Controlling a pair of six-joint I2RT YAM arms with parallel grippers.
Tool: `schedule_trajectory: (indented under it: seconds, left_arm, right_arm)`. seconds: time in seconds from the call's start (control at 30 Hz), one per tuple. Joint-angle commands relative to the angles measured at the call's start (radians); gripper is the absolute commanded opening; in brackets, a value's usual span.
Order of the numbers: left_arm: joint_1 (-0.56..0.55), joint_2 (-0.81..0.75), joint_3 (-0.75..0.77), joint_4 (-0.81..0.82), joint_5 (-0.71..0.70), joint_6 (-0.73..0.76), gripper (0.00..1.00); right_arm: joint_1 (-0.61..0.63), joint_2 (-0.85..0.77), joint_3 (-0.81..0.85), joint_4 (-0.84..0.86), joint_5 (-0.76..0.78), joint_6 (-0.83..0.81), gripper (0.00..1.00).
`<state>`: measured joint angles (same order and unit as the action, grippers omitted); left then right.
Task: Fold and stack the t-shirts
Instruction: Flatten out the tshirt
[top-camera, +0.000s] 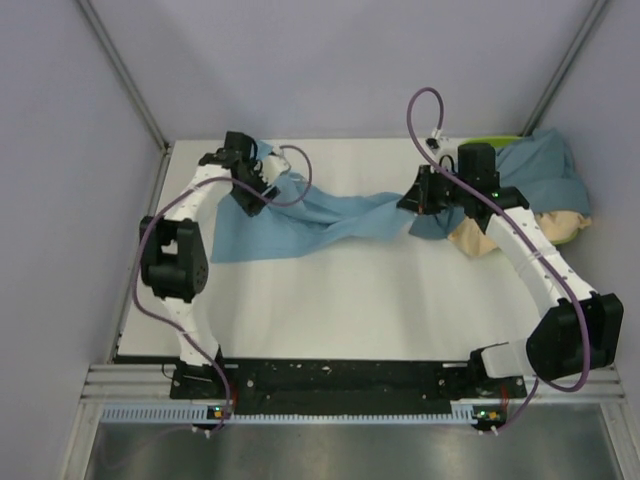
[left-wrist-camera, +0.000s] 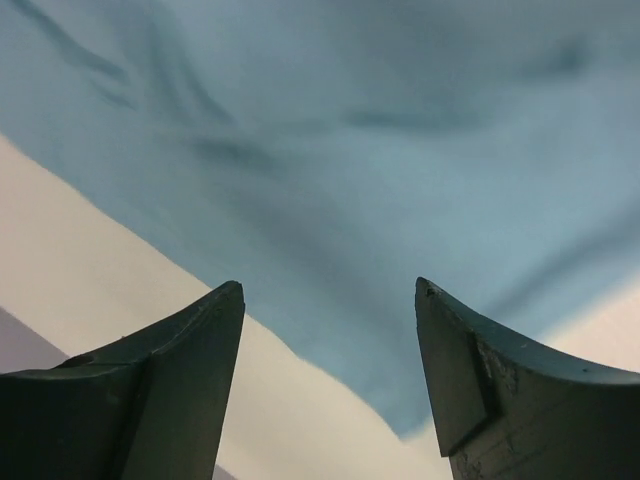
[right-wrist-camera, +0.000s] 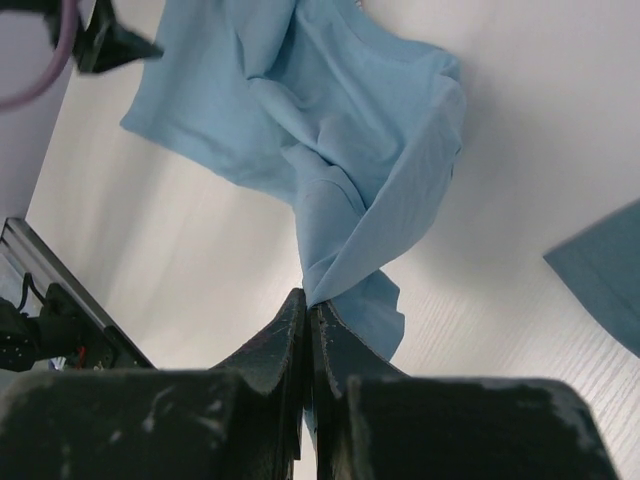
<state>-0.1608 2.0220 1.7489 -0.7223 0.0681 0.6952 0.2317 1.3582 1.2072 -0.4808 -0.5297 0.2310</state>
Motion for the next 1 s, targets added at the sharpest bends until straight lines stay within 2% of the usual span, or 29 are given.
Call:
schedule_trajectory:
  seconds: [0.0,0.1,0.2,0.33,0.4,0.5,0.57,0.63,0.67,0.7,0.77,0.87,0.97]
  left_arm:
    - [0.027,-0.402,-0.314,-0.138,0.209,0.341,0.73]
    - [0.052,-0.489,-0.544,-0.186,0.147,0.49,0.75]
    - [0.078,-0.487,-0.684,-0.041,0.046,0.511,0.75]
    - [0.154,-0.401,-0.68,0.081,0.059,0.483,0.77]
    - [0.18,-0.35,-0.664,0.122,0.036,0.49,0.92]
    - [0.181,-0.307,-0.706,0.217,-0.027,0.506,0.92]
    - [0.181,-0.292,-0.718,0.225,-0.034,0.507,0.9]
    - [0.179,-0.272,-0.72,0.221,-0.04,0.5,0.83]
    - [0.181,-0.263,-0.717,0.218,-0.042,0.492,0.71]
    - [0.179,-0.256,-0.709,0.205,-0.044,0.486,0.41]
    - [0.179,-0.256,-0.683,0.176,-0.047,0.448,0.0]
    - [0.191,-0.304,-0.576,0.117,-0.059,0.331,0.0]
    - [0.245,-0.42,-0.374,0.002,-0.01,0.195,0.0]
  right_arm:
    - [0.001,0.027,0.075,0.044,-0.024,0.013,0.0]
    - [0.001,0.044,0.084,0.045,-0.036,0.014,0.0]
    - [0.003,0.05,0.086,0.047,-0.026,0.014,0.0]
    - [0.004,0.055,0.084,0.047,-0.027,0.016,0.0]
    - [0.003,0.052,0.081,0.045,-0.024,0.016,0.0]
    - [0.003,0.045,0.077,0.047,-0.004,0.011,0.0]
    - [0.003,0.041,0.071,0.045,0.003,0.007,0.0]
    - [0.003,0.041,0.066,0.045,0.01,0.005,0.0]
    - [0.003,0.044,0.068,0.047,0.011,0.005,0.0]
    - [0.003,0.045,0.071,0.045,0.011,0.004,0.0]
    - [0.001,0.05,0.084,0.045,0.017,0.005,0.0]
    - [0.001,0.038,0.147,0.041,0.065,0.005,0.0]
    - [-0.015,0.007,0.273,0.039,0.128,-0.002,0.0]
